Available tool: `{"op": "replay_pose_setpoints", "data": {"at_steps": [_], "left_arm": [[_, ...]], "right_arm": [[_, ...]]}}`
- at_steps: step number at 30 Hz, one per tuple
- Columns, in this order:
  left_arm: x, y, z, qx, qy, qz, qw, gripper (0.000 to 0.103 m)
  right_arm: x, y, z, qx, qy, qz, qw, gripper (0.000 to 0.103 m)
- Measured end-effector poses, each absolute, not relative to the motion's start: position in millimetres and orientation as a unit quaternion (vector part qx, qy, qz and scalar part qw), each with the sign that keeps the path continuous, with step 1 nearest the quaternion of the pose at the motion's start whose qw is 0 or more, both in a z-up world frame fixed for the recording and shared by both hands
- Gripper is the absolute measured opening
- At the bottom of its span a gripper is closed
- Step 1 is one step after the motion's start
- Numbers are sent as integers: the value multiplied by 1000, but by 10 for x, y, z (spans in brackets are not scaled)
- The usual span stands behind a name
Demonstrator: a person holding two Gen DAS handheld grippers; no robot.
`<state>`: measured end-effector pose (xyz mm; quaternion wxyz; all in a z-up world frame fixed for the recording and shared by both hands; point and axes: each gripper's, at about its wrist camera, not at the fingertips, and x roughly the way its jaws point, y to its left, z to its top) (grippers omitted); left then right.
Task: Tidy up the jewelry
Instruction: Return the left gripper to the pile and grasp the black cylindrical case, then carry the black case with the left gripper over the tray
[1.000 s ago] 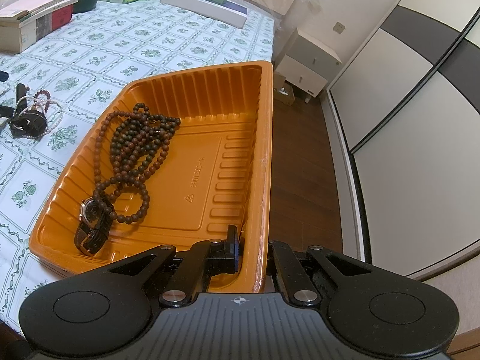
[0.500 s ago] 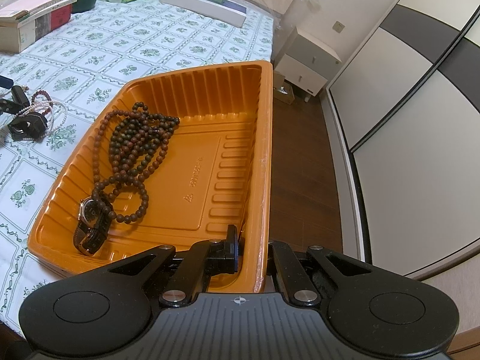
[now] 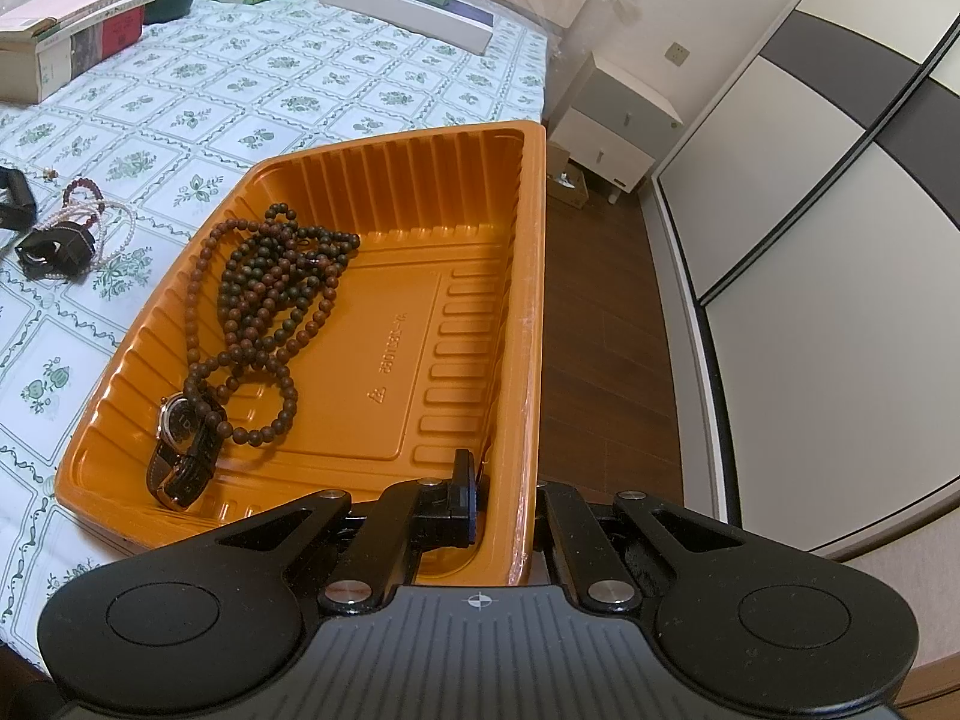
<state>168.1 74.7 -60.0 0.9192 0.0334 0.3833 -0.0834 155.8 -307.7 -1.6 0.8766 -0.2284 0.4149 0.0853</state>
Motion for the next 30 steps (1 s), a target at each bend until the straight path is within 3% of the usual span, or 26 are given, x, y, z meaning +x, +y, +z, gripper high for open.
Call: {"op": "replay_pose_setpoints", "data": {"at_steps": [10,30], "left_arm": [[1473,691,-364,40,368,-95,924,73],[1485,-528,-143,38,353,-233,906,74]], "right_arm": [[1557,-3076,-14,-229,415,86,877,3],[1556,-3079,-16,-228,414,86,877,3]]}}
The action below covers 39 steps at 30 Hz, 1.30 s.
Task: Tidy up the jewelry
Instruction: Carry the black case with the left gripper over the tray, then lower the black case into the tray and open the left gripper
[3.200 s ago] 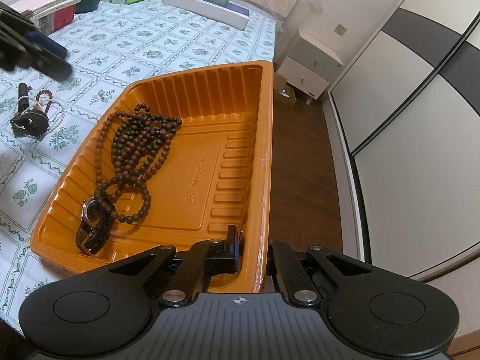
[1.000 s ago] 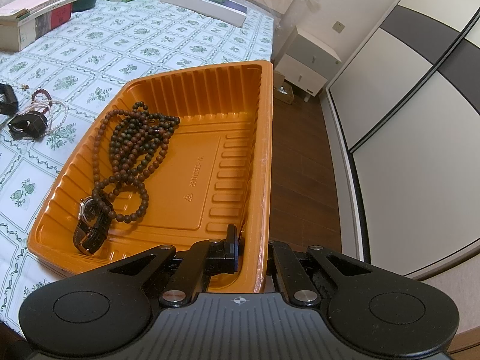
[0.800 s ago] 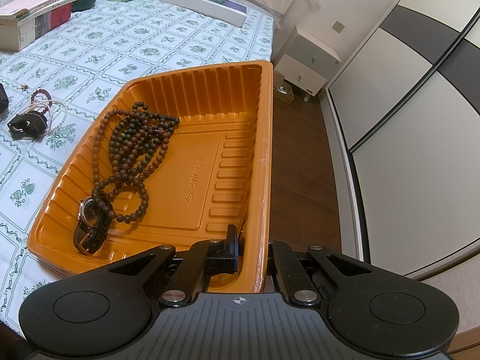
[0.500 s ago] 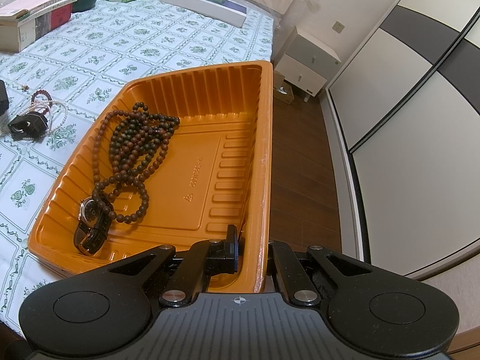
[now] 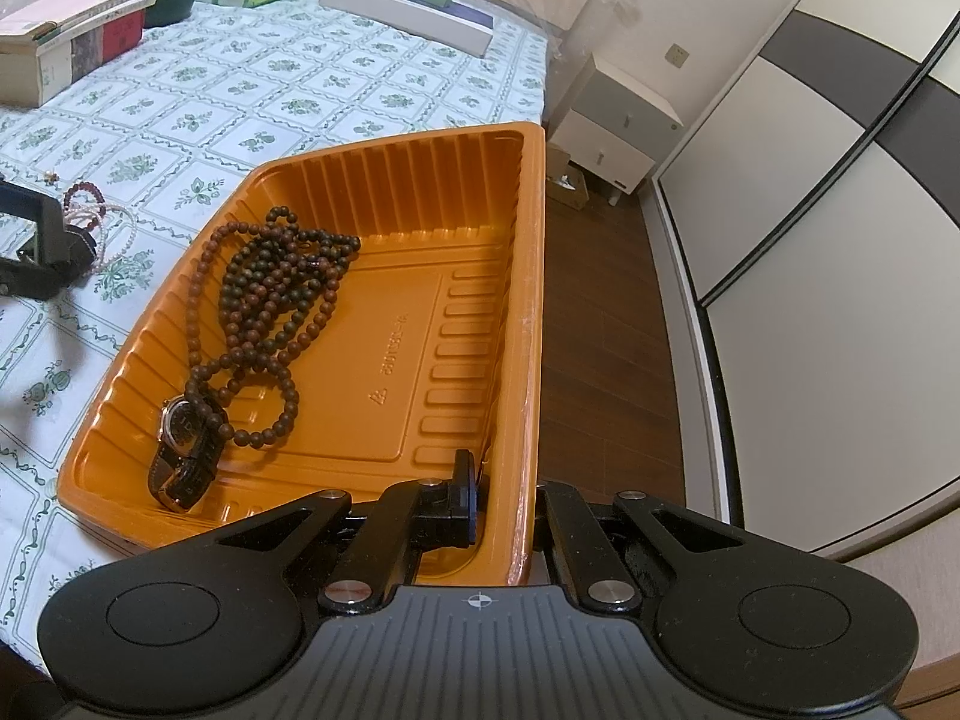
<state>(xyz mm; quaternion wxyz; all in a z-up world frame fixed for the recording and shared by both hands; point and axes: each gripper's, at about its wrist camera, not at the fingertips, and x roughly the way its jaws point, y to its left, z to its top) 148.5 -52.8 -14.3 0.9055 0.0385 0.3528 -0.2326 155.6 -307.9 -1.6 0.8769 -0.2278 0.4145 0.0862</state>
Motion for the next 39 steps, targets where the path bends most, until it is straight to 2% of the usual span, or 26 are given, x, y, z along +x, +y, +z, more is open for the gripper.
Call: {"op": "replay_pose_setpoints", "data": {"at_steps": [13,30,31,33,39], "left_arm": [[1555,-1283,-44,72,335,-323,882,74],[1696,-1586,-32,69,338,-339,875,74],[1704,-1605,-34,69,340,-338,875,74],[1721,-1617,-38,65,342,-333,876,86],[1687,-1408,-23,62,337,-313,886,87]], "right_arm": [[1553,-3093,-14,-224,413,88,878,3],[1546,-3109,-11,-217,413,91,880,3],[1547,-3110,-12,-217,414,91,879,3],[1549,-3110,-14,-218,414,91,879,3],[1551,-3115,-16,-214,415,92,880,3]]}}
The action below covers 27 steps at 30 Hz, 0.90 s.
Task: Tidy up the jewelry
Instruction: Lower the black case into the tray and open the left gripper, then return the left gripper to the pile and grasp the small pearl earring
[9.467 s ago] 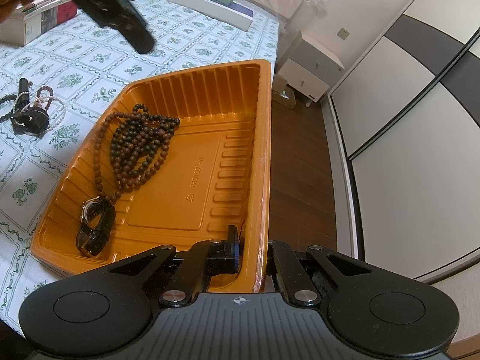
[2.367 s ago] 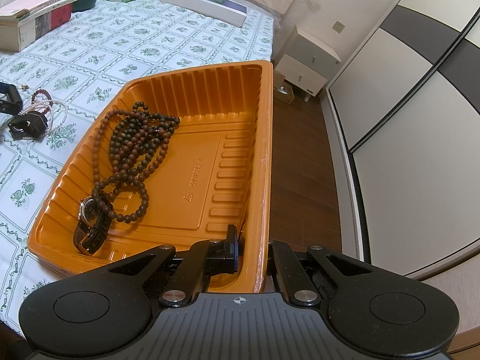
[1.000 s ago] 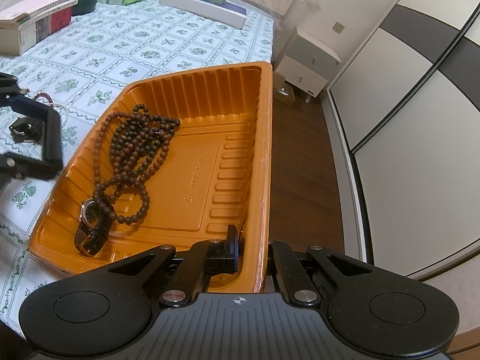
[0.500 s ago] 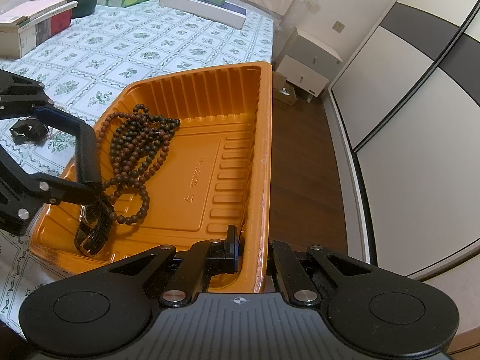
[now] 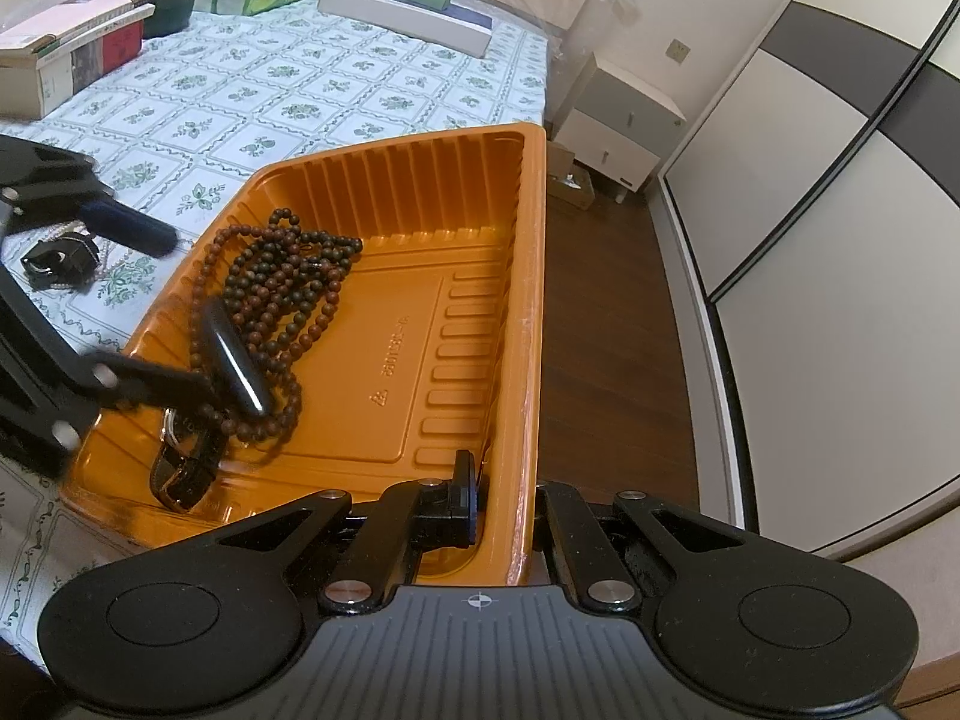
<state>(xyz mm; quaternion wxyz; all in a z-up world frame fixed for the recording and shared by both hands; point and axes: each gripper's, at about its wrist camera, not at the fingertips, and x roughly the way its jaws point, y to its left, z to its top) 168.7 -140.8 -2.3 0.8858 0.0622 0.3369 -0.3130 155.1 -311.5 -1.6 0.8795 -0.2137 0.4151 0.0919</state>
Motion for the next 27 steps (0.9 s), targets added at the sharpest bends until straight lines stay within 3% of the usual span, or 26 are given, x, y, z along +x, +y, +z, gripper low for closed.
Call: {"op": "replay_pose_setpoints", "data": {"at_steps": [27], "left_arm": [[1446,791,-429,34,343,-46,938,87]], "right_arm": [[1555,-3108,-14,-213,416,91,879,3]]}}
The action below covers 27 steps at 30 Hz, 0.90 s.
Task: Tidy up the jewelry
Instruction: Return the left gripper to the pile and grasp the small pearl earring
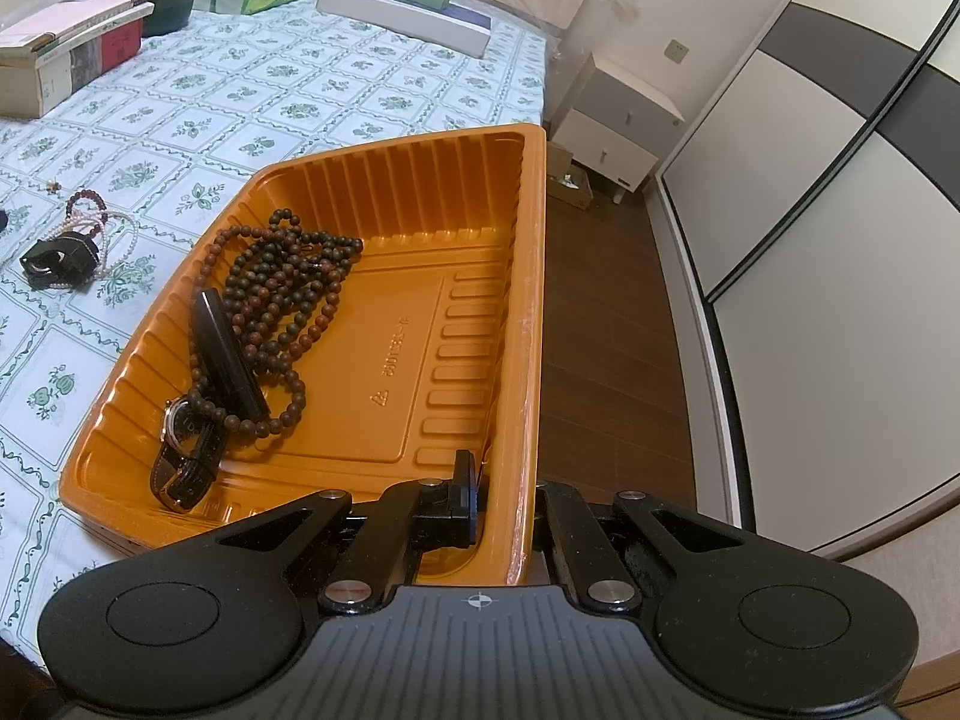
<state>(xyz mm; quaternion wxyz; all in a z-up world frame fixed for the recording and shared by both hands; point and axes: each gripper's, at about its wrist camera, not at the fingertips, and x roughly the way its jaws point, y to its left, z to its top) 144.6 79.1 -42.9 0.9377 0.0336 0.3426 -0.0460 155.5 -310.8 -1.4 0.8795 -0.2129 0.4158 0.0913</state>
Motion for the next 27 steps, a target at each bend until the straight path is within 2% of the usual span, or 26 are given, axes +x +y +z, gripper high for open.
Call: {"op": "replay_pose_setpoints", "data": {"at_steps": [4,8,14,19,24,27], "left_arm": [[1547,835,-459,28,338,-39,940,84],[1680,816,-540,32,346,-31,937,75],[1823,820,-613,21,341,-11,940,51],[1938,785,-671,13,339,-13,941,45],[2000,745,-733,10,340,-8,940,25],[2005,722,-735,11,339,-9,941,17]], "right_arm": [[1556,-3107,-12,-213,416,91,880,3],[1557,-3110,-16,-213,416,91,879,3],[1559,-3110,-18,-212,416,91,880,3],[1560,-3120,-23,-211,416,90,880,3],[1558,-3114,-21,-212,416,90,880,3],[1563,-3120,-24,-212,417,90,880,3]]}}
